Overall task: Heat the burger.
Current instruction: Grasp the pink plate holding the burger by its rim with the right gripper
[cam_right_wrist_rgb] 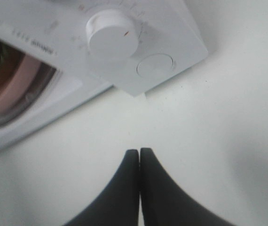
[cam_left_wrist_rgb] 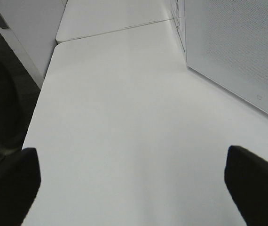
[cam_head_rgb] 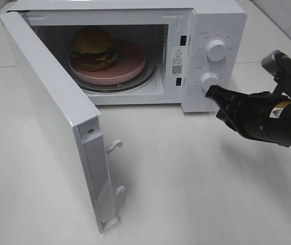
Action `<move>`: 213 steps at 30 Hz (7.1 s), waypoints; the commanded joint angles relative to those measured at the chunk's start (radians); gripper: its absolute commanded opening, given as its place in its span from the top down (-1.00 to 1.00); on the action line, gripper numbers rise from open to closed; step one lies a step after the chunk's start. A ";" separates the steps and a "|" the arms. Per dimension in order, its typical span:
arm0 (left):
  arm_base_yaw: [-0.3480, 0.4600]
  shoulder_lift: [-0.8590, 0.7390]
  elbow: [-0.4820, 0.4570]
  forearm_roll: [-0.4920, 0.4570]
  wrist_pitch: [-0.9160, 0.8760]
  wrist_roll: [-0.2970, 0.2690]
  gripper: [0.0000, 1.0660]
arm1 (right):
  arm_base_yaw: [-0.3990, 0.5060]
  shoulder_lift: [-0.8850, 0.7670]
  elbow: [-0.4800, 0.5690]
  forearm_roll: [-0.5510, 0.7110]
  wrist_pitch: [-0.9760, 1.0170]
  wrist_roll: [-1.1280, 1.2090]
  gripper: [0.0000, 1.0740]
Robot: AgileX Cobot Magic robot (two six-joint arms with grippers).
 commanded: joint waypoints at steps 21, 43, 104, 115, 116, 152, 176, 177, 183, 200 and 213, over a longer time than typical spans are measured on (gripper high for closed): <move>0.004 -0.017 0.003 0.003 -0.011 -0.003 -0.89 | 0.085 -0.079 -0.376 -0.016 1.008 -1.537 -0.88; 0.004 -0.017 0.003 0.003 -0.011 -0.003 -0.89 | 0.153 0.348 -0.897 -0.091 1.136 -2.034 -0.25; 0.004 -0.017 0.003 0.004 -0.011 -0.003 -0.89 | 0.164 0.846 -1.618 -0.110 1.318 -1.895 -0.44; 0.004 -0.017 0.003 0.004 -0.011 -0.003 -0.89 | 0.164 0.847 -1.618 -0.117 1.288 -1.839 -0.42; 0.004 -0.017 0.003 0.004 -0.011 -0.003 -0.89 | 0.164 0.851 -1.618 -0.117 1.274 -1.824 -0.42; 0.004 -0.017 0.003 0.005 -0.011 -0.003 -0.89 | 0.163 0.944 -1.765 -0.130 1.293 -1.704 -0.42; 0.004 -0.017 0.003 0.005 -0.011 -0.003 -0.89 | 0.141 0.960 -1.765 -0.174 1.277 -1.618 -0.42; 0.004 -0.017 0.003 0.005 -0.011 -0.003 -0.89 | 0.141 0.960 -1.765 -0.174 1.277 -1.618 -0.42; 0.004 -0.017 0.003 0.005 -0.011 -0.003 -0.89 | 0.141 0.960 -1.765 -0.181 1.274 -1.622 -0.42; 0.004 -0.017 0.003 0.005 -0.011 -0.003 -0.89 | 0.141 1.007 -1.765 -0.180 1.262 -1.633 -0.42; 0.004 -0.017 0.003 0.005 -0.011 -0.003 -0.89 | 0.141 1.010 -1.765 -0.179 1.264 -1.642 -0.42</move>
